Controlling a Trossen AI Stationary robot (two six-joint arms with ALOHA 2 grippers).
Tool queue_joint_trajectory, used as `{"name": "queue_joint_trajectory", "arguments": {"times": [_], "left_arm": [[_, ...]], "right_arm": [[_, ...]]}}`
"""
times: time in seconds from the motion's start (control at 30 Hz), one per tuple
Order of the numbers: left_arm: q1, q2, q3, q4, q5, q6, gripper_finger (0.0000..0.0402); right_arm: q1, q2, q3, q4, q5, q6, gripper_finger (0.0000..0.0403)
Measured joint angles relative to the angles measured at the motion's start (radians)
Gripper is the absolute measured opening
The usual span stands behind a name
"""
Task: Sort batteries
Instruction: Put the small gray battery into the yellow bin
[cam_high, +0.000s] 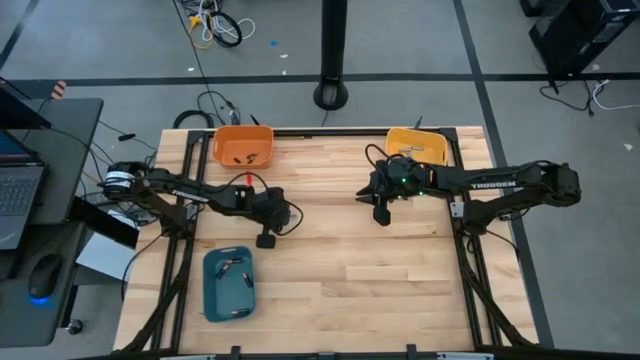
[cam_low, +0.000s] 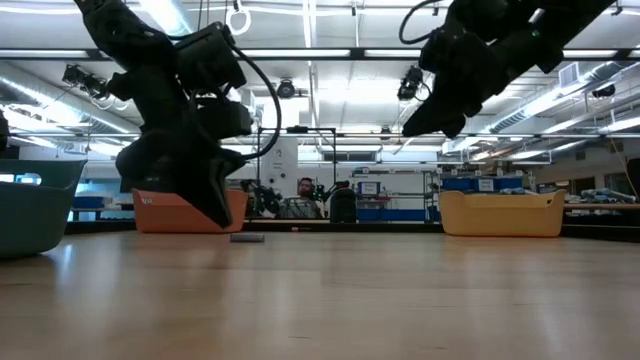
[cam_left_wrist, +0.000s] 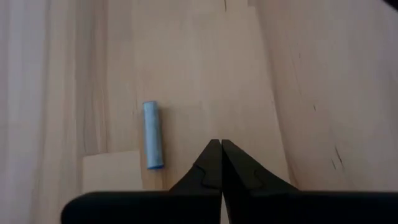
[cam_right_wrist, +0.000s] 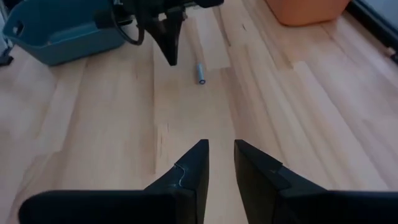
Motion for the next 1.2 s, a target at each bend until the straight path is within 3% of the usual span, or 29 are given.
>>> {"name": "queue_joint_trajectory", "arguments": {"times": [0.23, 0.4, 0.57, 0.83, 1.2], "left_arm": [[0.0, -0.001, 0.015, 0.017, -0.013, -0.047, 0.0003], [0.017, -0.001, 0.018, 0.029, -0.314, -0.076, 0.002], [0.147, 0.033, 0.047, 0.025, -0.136, -0.102, 0.0031], [0.231, 0.116, 0.071, 0.053, -0.128, -0.108, 0.0009], [0.192, 0.161, 0.072, 0.088, -0.125, -0.111, 0.0011]], "right_arm": [[0.023, 0.0, 0.0, 0.032, 0.004, 0.046, 0.0087], [0.049, 0.0, 0.0, 0.088, 0.031, 0.031, 0.0089], [0.051, 0.0, 0.0, 0.132, 0.032, 0.02, 0.0087], [0.051, 0.0, 0.0, 0.132, 0.034, 0.015, 0.0088], [0.051, 0.0, -0.001, 0.127, 0.034, 0.009, 0.0086]]}}
